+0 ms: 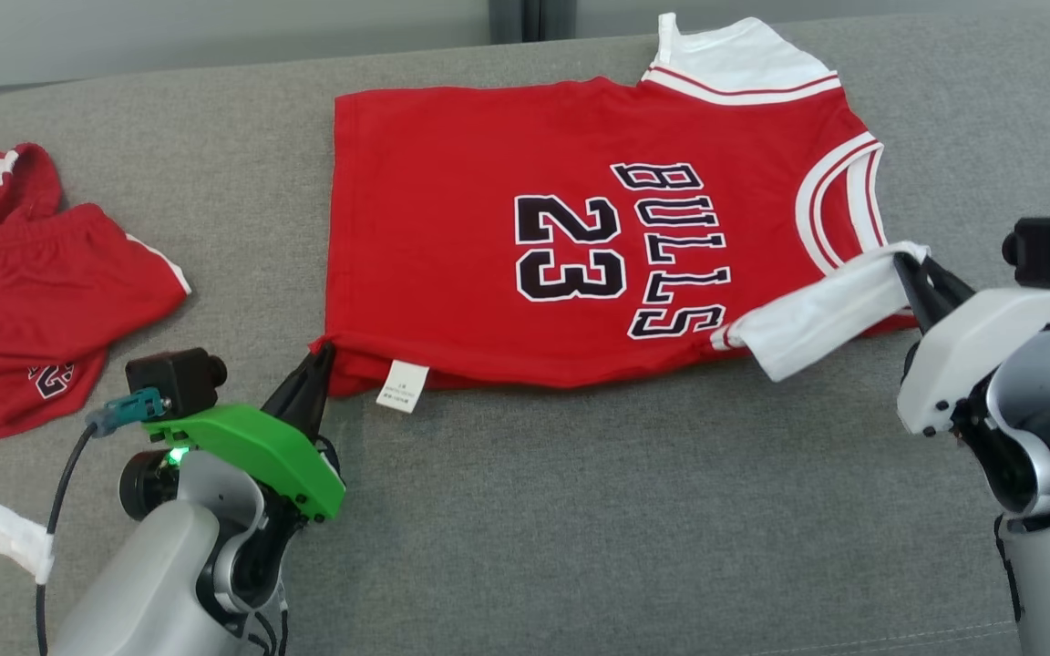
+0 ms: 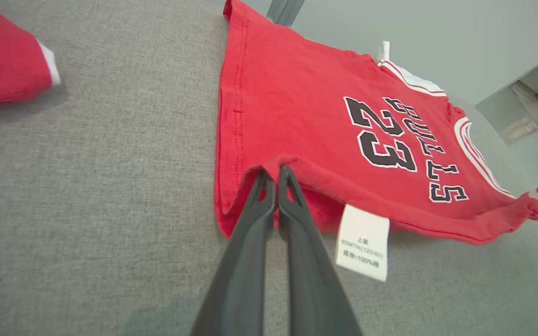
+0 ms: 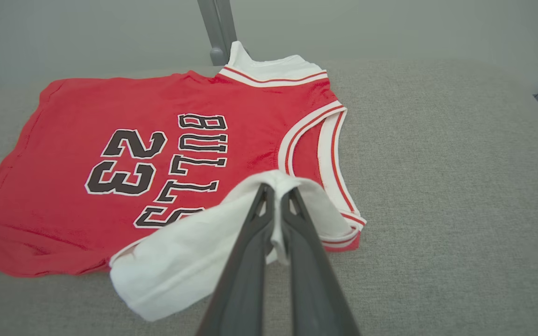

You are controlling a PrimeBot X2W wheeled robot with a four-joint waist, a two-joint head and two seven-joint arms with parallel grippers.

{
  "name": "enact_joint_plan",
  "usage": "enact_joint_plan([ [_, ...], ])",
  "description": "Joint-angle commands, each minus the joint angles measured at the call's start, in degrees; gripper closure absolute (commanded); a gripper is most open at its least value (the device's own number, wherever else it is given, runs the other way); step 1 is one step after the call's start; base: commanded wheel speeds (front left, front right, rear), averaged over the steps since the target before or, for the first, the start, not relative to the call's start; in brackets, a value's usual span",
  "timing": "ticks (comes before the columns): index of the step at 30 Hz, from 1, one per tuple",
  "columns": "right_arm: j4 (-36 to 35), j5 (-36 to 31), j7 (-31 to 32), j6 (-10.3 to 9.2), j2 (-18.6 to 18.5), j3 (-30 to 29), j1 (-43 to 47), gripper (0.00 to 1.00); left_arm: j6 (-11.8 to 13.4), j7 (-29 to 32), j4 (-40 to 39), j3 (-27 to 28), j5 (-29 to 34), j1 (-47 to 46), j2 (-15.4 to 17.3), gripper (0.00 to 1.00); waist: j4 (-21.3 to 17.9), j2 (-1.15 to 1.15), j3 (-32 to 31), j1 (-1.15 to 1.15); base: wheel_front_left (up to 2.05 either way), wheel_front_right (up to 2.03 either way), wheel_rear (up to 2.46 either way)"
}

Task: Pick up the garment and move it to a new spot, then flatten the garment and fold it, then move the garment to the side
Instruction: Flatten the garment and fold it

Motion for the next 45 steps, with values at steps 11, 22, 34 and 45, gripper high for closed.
enact_joint_plan([
  [11,16.89,1.07,-9.31,-0.08,-3.68,5.99,-15.88,1.0,2.03,2.11,7.47,-0.5,1.38,-10.1,-2.75,1.0,1.45,0.0,5.12,0.0,0.0,0.0,0.0],
  [22,24.01,-0.75,-14.66,-0.08,-3.41,6.48,-19.83,1.0,0.63,0.78,11.02,-1.53,2.91,-13.77,-3.74,1.0,1.89,0.0,6.28,0.0,0.0,0.0,0.0],
  [34,24.72,0.1,-19.64,-0.09,-2.31,4.61,-18.11,0.0,0.59,-4.25,12.79,-2.58,5.82,-13.65,-3.25,0.0,1.21,0.0,4.87,0.0,0.0,0.0,0.0],
  [45,19.24,-4.08,-10.82,-0.09,-2.03,-3.72,-8.82,0.0,6.47,-9.04,9.7,-5.42,10.85,-5.44,-2.03,0.0,0.92,0.0,3.35,0.0,0.0,0.0,0.0],
])
